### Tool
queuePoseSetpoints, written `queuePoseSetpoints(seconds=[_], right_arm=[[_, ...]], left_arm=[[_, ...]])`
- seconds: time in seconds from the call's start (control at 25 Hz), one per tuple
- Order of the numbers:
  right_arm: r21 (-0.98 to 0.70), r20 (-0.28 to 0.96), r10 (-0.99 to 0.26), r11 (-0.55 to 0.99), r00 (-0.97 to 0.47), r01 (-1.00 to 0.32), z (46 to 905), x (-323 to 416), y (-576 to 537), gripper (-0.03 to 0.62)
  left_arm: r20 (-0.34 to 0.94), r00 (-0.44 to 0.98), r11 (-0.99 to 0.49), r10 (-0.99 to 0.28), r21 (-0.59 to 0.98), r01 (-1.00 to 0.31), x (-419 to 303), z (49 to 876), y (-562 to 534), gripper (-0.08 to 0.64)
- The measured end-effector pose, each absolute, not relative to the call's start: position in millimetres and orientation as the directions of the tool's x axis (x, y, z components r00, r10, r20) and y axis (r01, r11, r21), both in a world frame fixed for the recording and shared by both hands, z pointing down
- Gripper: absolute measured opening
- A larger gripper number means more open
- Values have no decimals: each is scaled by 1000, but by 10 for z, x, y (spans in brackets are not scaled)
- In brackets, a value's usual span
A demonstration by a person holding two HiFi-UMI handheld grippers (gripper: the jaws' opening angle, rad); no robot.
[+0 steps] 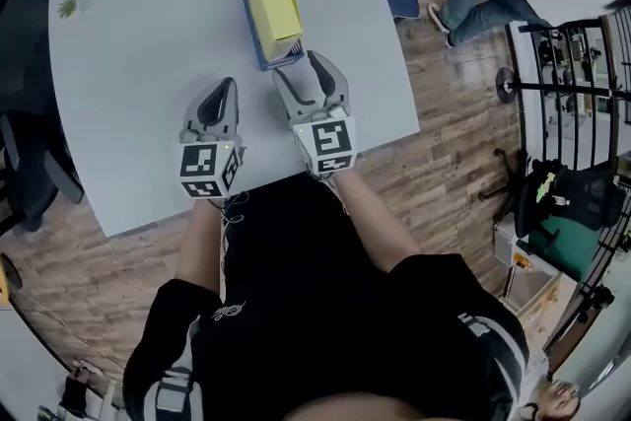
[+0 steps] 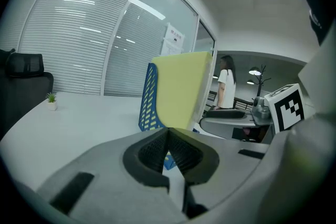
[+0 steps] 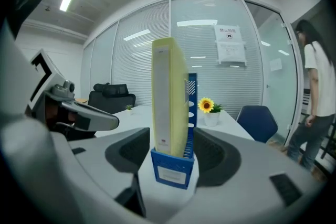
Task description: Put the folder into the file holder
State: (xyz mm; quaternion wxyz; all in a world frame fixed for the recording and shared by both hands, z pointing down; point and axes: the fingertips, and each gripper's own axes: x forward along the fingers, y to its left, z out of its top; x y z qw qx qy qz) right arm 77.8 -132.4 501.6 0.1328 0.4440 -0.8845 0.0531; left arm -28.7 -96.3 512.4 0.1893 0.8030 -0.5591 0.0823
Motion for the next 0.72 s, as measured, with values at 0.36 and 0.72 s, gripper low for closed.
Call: queuePoseSetpoints(seconds=[0.36,0.72], right_arm=[[43,335,-680,703,-652,-710,5098,1058,-927,202],[39,377,-621,752,-687,-658,5098,1112,-565,5]], left_arm=[[374,251,-186,-893,203,-961,-161,5061,-572,-2],[420,203,-115,-885,226,-967,-76,5096,-274,-2]])
